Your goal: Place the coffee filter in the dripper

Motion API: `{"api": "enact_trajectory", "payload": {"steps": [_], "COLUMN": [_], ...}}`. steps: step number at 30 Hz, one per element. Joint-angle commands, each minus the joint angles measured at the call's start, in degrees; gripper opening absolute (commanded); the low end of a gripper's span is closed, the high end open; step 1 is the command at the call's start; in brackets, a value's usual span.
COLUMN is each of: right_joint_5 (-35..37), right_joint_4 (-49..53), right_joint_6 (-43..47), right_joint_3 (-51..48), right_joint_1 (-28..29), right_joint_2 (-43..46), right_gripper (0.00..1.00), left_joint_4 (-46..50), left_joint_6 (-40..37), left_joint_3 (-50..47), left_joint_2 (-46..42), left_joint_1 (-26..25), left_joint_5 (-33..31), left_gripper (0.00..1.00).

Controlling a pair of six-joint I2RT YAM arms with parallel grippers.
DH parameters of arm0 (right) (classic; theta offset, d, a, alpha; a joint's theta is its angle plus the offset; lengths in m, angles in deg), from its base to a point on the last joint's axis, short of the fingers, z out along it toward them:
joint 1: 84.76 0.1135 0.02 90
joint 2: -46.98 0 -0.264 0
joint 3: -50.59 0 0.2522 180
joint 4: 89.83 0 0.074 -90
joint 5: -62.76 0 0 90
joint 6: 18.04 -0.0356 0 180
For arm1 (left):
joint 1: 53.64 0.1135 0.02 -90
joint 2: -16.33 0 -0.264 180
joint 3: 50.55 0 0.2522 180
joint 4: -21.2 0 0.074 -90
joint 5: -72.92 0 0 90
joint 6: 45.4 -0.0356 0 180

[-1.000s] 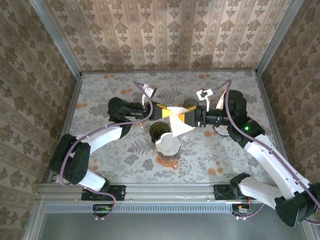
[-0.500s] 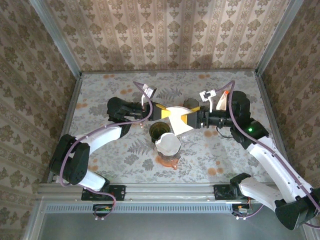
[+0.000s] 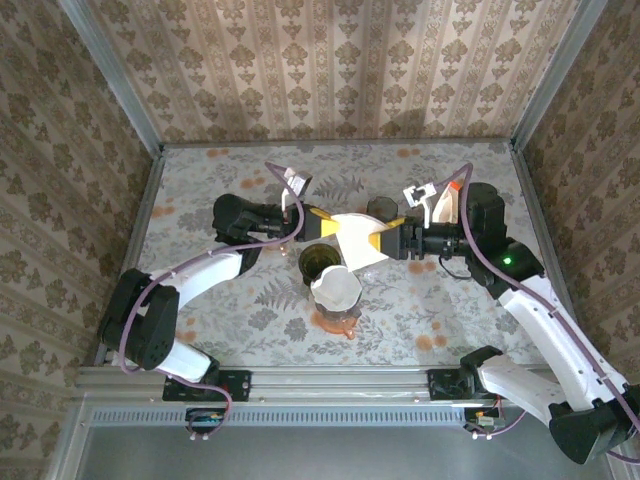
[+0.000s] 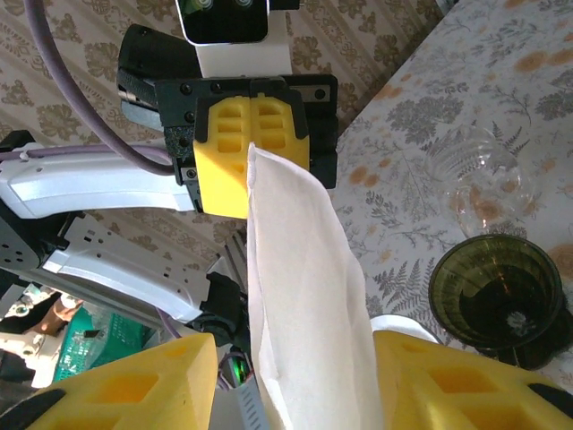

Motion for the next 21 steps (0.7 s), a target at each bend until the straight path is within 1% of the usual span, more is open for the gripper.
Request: {"api": "enact_trajectory", "payload": {"steps": [1, 3, 4, 5, 6, 7, 8, 10, 11, 13, 15, 16, 17, 19, 21], "right_joint_5": [-2.1, -2.4, -2.6, -2.6, -2.4, -1.9, -1.2, 0.9, 3.3, 8.3, 15.5, 19.6, 24.9, 38.3, 53.6], "right_joint_4": [1.9, 1.1, 0.6, 0.0, -0.4, -0.8, -1.0, -0.7, 0.7, 3.2, 5.8, 7.1, 8.4, 10.8, 10.8], "right_joint_6": [0.9, 0.3, -0.1, -0.6, -1.0, -1.3, -1.7, -2.1, -1.7, -1.1, -0.7, -0.2, 0.0, 0.3, 0.9], "right_joint_3": [1.5, 1.2, 1.1, 1.0, 0.9, 0.8, 0.8, 1.0, 1.4, 2.4, 3.1, 3.6, 3.9, 4.1, 3.0], "right_joint_1": [-1.0, -1.0, -0.9, -1.0, -0.9, -0.9, -0.9, -0.8, -0.9, -0.9, -0.8, -0.6, -0.2, 0.8, 3.2], "right_joint_2": [1.4, 1.2, 1.1, 1.1, 1.1, 1.3, 1.4, 1.9, 2.1, 2.4, 2.8, 2.8, 2.8, 2.1, 1.0], "right_gripper": [0.34, 0.24, 0.18, 0.11, 0.04, 0.0, 0.0, 0.0, 0.0, 0.0, 0.0, 0.0, 0.0, 0.0, 0.0], "left_joint_4": [-2.1, -2.1, -2.0, -2.0, -2.0, -2.1, -2.0, -2.0, -2.0, -2.1, -1.9, -1.8, -1.3, 1.7, 7.5], "left_joint_6": [0.9, 1.1, 1.4, 1.7, 1.9, 2.2, 2.5, 3.2, 3.6, 4.5, 5.2, 5.4, 5.2, 3.2, -1.2], "left_joint_3": [0.4, 0.9, 1.1, 1.4, 1.5, 1.5, 1.4, 1.2, 0.8, -0.1, -1.7, -2.4, -3.2, -4.9, -6.3], "left_joint_2": [-0.7, -0.3, 0.0, 0.3, 0.3, 0.2, 0.1, -0.7, -1.3, -2.9, -4.9, -5.8, -6.7, -9.0, -11.3], "left_joint_1": [0.5, 0.6, 0.8, 0.8, 0.9, 1.1, 1.5, 2.4, 3.3, 5.0, 8.0, 8.9, 9.6, 10.6, 10.7], "left_joint_5": [0.7, 0.1, -0.5, -1.1, -1.7, -2.5, -3.7, -5.5, -6.8, -9.3, -12.5, -13.8, -15.1, -17.3, -18.9], "left_gripper": [0.0, 0.0, 0.08, 0.2, 0.28, 0.38, 0.45, 0.53, 0.57, 0.59, 0.64, 0.65, 0.66, 0.68, 0.68]}}
